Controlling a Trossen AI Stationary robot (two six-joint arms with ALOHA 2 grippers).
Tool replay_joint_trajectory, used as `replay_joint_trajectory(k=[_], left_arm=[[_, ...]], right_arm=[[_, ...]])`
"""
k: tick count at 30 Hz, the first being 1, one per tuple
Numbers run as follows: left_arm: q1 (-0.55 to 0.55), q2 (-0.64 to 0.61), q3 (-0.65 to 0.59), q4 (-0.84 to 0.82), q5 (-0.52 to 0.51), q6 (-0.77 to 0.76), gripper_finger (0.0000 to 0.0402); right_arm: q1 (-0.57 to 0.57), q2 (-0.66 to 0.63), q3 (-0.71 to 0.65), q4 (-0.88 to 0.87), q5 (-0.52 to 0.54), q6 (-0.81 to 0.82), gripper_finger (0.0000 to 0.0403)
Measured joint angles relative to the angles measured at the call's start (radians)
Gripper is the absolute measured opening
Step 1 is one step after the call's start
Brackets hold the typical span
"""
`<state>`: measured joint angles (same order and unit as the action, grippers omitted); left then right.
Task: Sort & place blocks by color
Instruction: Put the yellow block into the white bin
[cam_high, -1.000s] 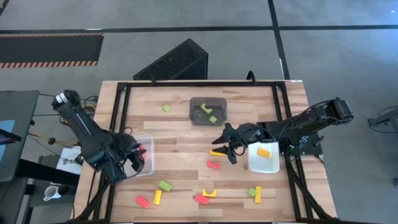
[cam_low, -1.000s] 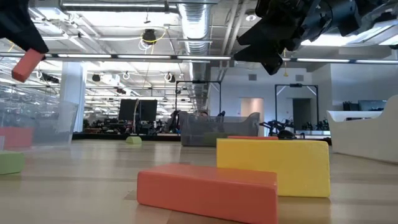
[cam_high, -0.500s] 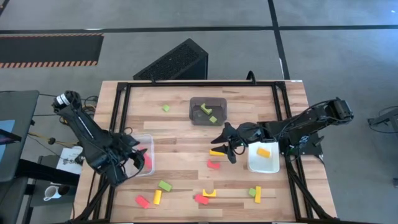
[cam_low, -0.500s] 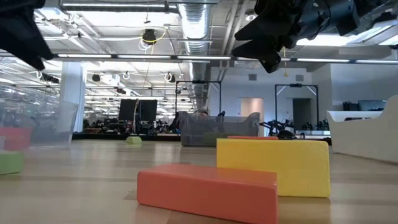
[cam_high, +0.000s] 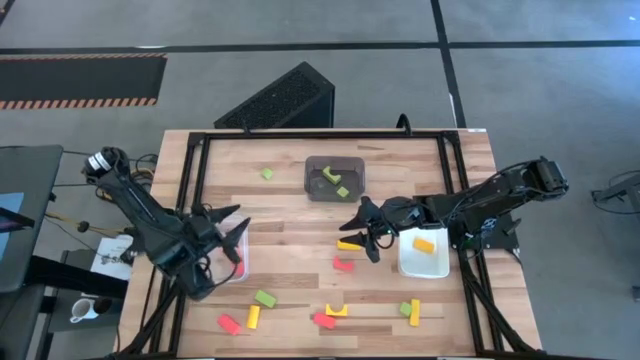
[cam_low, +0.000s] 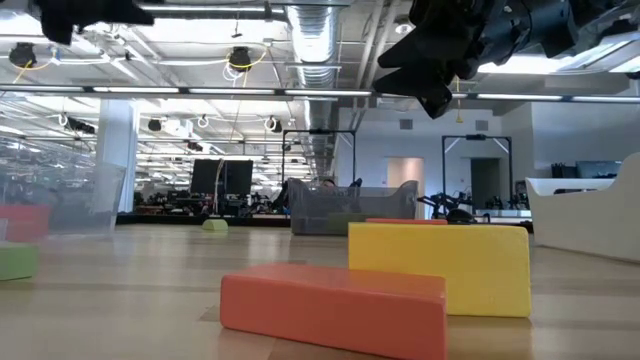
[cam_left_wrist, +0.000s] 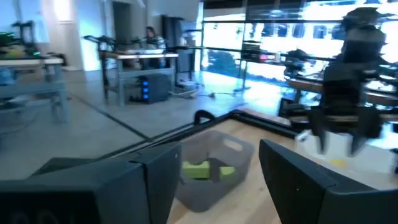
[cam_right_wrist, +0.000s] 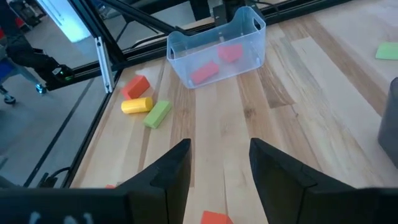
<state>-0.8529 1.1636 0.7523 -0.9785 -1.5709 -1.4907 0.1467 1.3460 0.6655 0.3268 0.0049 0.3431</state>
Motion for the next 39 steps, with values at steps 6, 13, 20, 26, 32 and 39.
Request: replay_joint_trajectory(k=[6,13,20,26,32,39], left_arm=[[0.026,0.002,-0.057,0.113,0.125,-0.022,0.0173],[0.077,0.002,-0.085,0.456,0.287,0.269,0.0144],[0.153,0.002,-0.085,0.923,0.544,0.904,0.0139],[0.217,0.002,-0.106,1.219,0.712,1.3,0.0138],[0.347,0.002,-0.298,1.737,1.099,1.475,0.0138],[0.471,0.002,-0.537,2.234,1.142,1.455,0.0138]], right_arm=[[0.007,0.0,0.0,-0.005,0.014,-0.001,0.018],[0.006,0.0,0.0,-0.006,0.048,-0.003,0.018],[0.006,0.0,0.0,-0.005,0.049,-0.003,0.0176],[0.012,0.0,0.0,-0.019,0.05,-0.003,0.0176],[0.017,0.0,0.0,-0.031,0.05,-0.002,0.0175],[0.017,0.0,0.0,-0.037,0.05,-0.001,0.0173]])
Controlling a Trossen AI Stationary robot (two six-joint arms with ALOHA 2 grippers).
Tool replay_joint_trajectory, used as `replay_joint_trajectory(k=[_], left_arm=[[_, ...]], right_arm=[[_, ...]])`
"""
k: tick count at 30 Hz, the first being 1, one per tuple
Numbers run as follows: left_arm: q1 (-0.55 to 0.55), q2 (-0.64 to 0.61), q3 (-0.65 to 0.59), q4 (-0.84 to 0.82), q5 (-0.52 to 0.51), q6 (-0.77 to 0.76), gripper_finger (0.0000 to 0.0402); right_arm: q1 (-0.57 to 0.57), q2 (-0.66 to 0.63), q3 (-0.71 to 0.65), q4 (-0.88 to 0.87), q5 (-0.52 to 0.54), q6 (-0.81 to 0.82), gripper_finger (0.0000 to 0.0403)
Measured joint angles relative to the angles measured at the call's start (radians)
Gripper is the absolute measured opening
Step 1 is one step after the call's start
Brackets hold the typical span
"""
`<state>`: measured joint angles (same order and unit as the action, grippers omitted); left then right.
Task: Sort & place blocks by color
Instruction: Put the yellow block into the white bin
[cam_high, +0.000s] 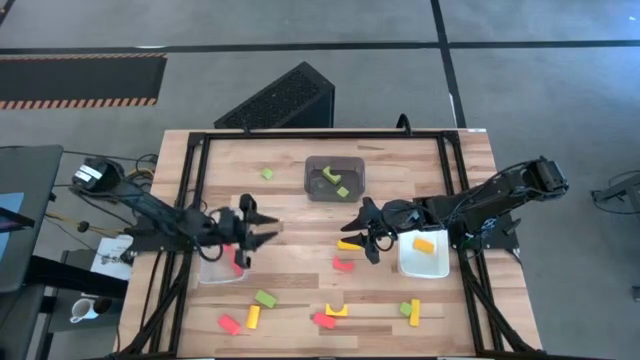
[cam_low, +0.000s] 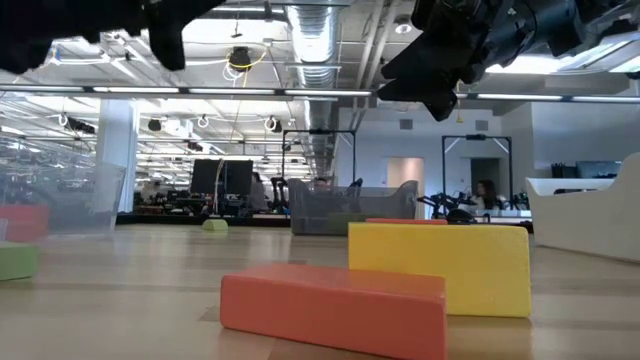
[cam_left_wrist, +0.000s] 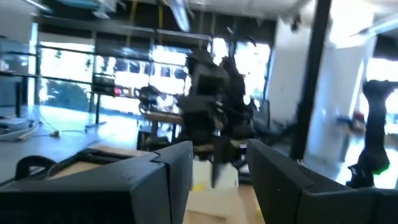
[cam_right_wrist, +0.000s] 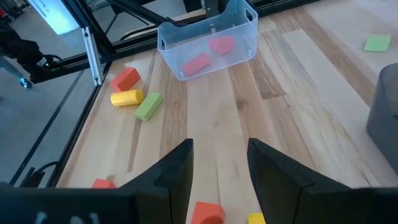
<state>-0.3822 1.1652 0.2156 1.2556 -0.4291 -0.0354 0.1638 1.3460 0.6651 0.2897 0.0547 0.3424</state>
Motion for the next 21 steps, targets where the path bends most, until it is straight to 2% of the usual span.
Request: replay_joint_trajectory(k=[4,8,16,21], left_arm=[[0.053,0.0,-0.054,0.049,-0.041,-0.027,0.0138],[0.087,0.0,-0.05,0.039,-0.053,-0.036,0.0138],[0.089,0.0,-0.029,0.042,-0.022,-0.021,0.0138],[0.091,0.0,-0.028,0.035,-0.083,-0.028,0.0138]], right_arm=[[-0.001,0.0,0.0,0.0,0.001,0.0,0.0174],[-0.002,0.0,0.0,0.001,0.002,0.0,0.0172],[-0.002,0.0,0.0,-0.007,0.002,-0.001,0.0173],[-0.006,0.0,0.0,-0.082,0.001,-0.002,0.017]])
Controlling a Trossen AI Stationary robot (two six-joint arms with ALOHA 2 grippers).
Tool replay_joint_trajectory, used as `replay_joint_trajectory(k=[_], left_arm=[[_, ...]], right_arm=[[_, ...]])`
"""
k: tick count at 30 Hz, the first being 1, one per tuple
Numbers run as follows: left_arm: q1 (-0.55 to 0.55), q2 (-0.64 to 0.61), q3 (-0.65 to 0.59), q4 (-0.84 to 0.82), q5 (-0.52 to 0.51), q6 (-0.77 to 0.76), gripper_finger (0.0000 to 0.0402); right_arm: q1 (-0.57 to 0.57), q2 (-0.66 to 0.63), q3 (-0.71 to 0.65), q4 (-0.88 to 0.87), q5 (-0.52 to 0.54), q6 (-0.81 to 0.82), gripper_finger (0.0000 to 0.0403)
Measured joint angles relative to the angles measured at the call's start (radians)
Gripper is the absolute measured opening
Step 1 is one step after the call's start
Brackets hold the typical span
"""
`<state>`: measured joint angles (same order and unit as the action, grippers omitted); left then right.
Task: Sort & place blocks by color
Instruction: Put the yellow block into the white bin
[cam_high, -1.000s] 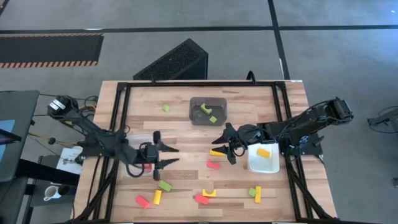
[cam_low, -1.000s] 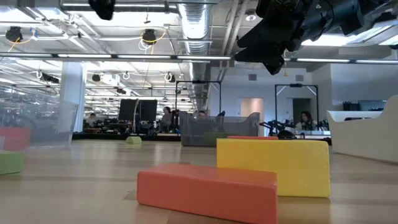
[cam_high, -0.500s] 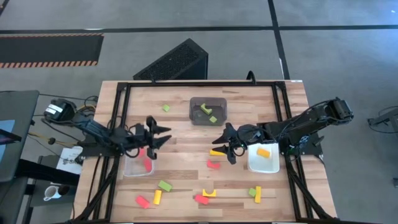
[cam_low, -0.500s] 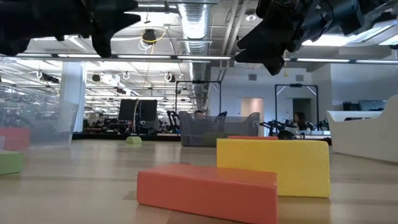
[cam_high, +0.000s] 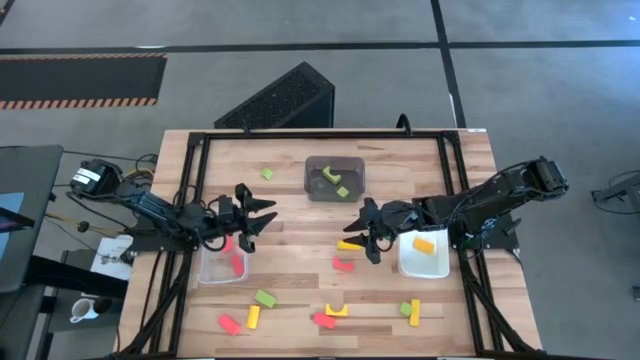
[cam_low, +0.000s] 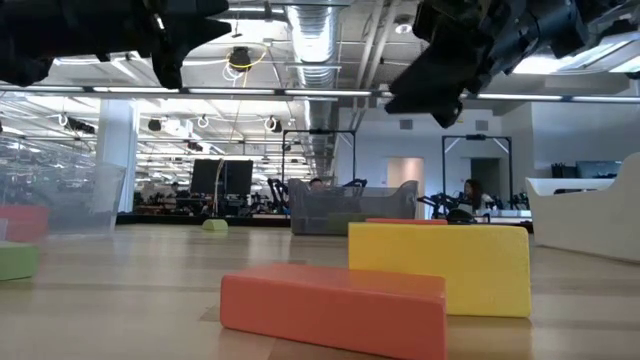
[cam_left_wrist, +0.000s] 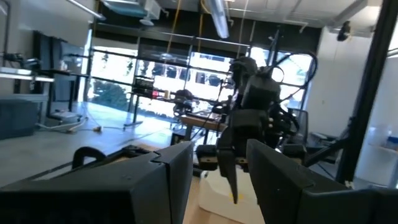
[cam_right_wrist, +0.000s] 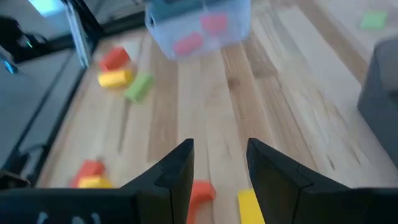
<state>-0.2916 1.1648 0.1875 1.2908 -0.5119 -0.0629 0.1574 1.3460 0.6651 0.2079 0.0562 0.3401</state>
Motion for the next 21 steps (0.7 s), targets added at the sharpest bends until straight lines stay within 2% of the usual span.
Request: replay_joint_trajectory(k=[6,10,14,21], left_arm=[[0.01,0.0,0.0,0.005,-0.007,0.024,0.0138],[0.012,0.0,0.0,-0.037,-0.008,0.009,0.0138],[0.011,0.0,0.001,-0.11,-0.004,-0.068,0.0138],[0.011,0.0,0.001,-0.17,-0.023,-0.131,0.0138]], right_arm=[[-0.009,0.0,0.09,-0.282,-0.004,0.052,0.0168],[0.037,0.0,0.201,-0.499,0.034,0.052,0.0168],[0.101,0.0,0.276,-0.668,0.061,0.053,0.0168],[0.235,0.0,0.31,-0.794,0.016,0.176,0.0168]])
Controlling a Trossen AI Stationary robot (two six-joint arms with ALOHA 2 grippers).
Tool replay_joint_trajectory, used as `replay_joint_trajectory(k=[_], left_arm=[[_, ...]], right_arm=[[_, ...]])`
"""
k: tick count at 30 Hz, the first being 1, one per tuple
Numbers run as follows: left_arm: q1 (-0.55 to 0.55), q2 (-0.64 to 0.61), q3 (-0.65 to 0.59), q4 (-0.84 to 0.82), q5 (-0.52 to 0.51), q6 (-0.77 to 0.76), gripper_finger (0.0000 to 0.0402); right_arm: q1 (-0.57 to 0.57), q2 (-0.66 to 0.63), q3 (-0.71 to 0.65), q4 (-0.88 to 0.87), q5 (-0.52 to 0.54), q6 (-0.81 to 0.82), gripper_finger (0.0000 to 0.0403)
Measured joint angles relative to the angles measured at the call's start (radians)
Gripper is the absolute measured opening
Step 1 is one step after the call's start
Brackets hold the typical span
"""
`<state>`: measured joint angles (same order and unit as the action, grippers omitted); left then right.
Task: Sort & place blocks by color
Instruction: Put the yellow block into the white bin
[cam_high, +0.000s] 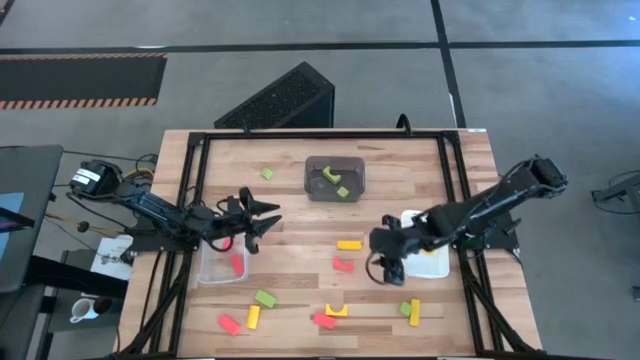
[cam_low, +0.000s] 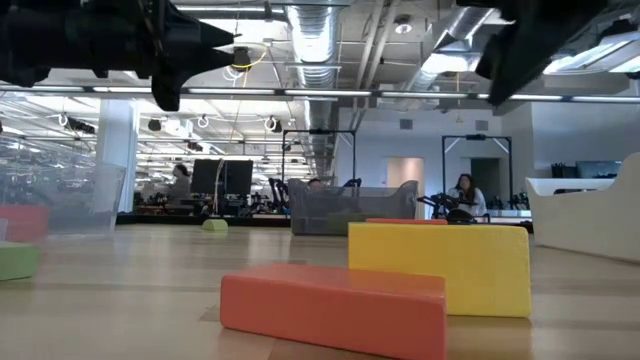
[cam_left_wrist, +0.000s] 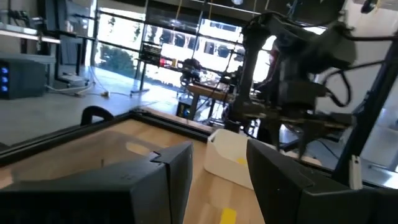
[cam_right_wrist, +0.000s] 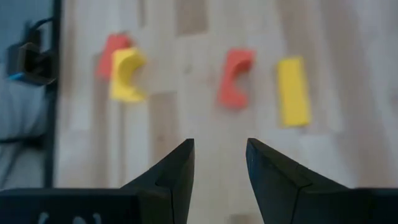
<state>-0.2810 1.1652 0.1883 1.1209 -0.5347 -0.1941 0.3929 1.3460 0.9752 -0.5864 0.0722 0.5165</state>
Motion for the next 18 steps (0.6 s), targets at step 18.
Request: replay_joint_trajectory(k=[18], left_arm=[[0.0,0.0,0.0,0.022,-0.027,-0.003,0.0138]], right_arm=[[0.23,0.0,0.0,0.062,-0.028,0.214,0.0199]])
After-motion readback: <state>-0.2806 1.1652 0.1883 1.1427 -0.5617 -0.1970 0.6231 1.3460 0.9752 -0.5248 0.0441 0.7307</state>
